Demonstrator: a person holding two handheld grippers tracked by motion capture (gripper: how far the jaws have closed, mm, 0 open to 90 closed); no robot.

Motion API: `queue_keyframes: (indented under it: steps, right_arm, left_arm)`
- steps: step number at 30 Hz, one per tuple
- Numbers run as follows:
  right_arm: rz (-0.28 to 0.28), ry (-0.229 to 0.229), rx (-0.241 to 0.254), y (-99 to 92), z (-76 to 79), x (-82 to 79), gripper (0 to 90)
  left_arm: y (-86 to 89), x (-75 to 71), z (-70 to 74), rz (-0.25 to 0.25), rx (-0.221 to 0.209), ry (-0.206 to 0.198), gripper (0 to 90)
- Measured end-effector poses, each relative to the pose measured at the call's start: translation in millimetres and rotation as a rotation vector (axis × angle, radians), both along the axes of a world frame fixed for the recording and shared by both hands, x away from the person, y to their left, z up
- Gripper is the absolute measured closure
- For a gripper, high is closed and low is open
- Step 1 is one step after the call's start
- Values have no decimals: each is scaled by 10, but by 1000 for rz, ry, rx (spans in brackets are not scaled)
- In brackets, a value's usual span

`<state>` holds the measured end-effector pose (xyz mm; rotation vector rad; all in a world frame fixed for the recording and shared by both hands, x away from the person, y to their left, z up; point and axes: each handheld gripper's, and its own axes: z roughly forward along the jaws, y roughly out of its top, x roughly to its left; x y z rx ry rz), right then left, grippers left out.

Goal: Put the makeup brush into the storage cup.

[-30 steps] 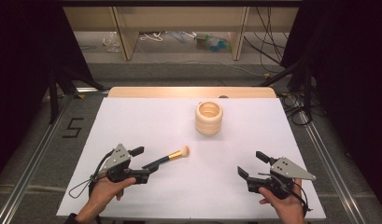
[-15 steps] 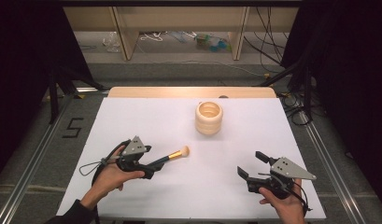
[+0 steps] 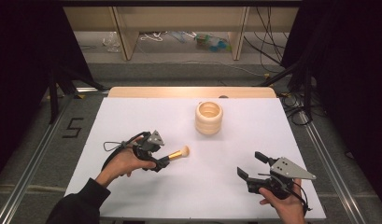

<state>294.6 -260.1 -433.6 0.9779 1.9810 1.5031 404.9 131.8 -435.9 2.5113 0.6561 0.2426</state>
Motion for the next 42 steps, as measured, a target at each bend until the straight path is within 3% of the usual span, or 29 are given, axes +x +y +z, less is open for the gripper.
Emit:
queue_keyframes:
  steps: [4, 11, 13, 14, 16, 18, 19, 21, 31, 39, 42]
  right_arm:
    - [-2, -2, -12, 5, -2, -4, 166]
    - [2, 2, -10, 5, -4, -1, 167]
    - [5, 2, -9, 7, -5, -1, 167]
    - [7, 3, -7, 12, -6, -2, 167]
    - [12, 4, -4, 14, -6, -4, 168]
    - [12, 5, -3, 14, -7, -3, 168]
    - [5, 2, -10, 9, -7, -2, 168]
    - [7, 4, -9, 8, -7, -2, 168]
    - [17, 10, -3, 15, -12, -1, 169]
    - [19, 10, -6, 14, -12, 0, 172]
    - [21, 6, 0, 17, -18, 5, 172]
  left_arm:
    - [-25, 85, -27, -20, 50, 39, 308]
    - [-99, 156, -34, -42, 120, 44, 325]
    - [-134, 155, -44, -22, 131, 63, 325]
    - [-140, 177, -41, -41, 147, 57, 329]
    - [-178, 148, -68, -1, 144, 112, 342]
    - [-186, 215, -85, -44, 186, 87, 347]
    - [-194, 210, -98, -18, 177, 118, 357]
    - [-187, 264, -114, -38, 193, 99, 370]
    - [-291, 329, -139, -54, 249, 149, 433]
    - [-341, 383, -163, -68, 273, 171, 546]
    - [-359, 409, -176, -75, 304, 191, 564]
